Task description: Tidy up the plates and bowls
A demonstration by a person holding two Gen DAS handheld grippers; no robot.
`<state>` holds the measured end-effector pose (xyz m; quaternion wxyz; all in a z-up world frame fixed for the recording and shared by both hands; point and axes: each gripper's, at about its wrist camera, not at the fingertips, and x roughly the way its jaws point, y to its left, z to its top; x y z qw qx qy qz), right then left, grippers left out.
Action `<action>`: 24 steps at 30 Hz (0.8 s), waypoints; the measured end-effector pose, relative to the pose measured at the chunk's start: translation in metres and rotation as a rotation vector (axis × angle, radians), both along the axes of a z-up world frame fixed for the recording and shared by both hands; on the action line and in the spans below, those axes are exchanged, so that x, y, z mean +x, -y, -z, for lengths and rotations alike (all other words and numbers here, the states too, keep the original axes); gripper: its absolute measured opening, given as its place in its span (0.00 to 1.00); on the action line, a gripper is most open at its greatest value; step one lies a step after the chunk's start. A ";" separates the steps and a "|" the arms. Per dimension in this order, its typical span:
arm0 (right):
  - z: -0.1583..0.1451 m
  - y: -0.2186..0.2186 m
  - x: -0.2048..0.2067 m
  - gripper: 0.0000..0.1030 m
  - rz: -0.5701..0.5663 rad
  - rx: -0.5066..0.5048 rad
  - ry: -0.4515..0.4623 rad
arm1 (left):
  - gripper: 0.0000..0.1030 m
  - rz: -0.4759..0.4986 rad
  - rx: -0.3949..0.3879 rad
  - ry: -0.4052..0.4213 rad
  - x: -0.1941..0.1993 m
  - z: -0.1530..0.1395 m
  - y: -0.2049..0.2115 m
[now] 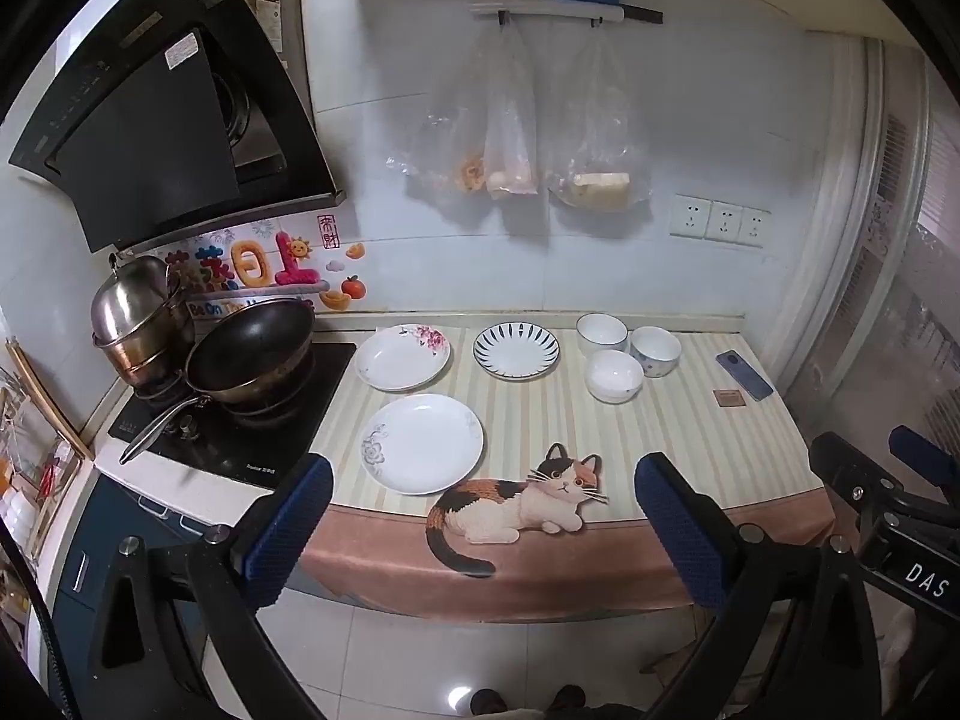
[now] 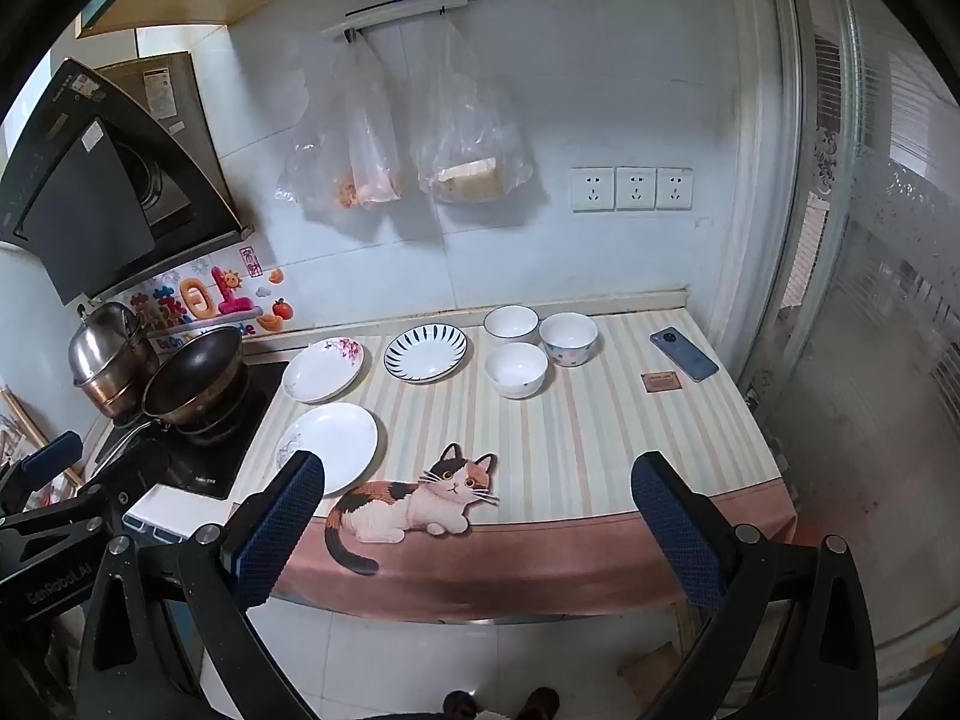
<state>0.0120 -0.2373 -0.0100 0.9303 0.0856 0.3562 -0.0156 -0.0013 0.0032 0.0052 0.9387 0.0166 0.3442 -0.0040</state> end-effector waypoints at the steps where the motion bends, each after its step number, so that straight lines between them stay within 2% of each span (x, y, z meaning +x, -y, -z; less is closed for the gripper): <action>1: 0.000 -0.002 0.000 1.00 -0.001 0.001 0.000 | 1.00 0.001 0.000 0.000 0.000 0.000 0.000; 24: -0.001 -0.007 0.007 1.00 0.001 -0.014 -0.008 | 1.00 -0.009 -0.011 0.000 -0.004 0.007 -0.004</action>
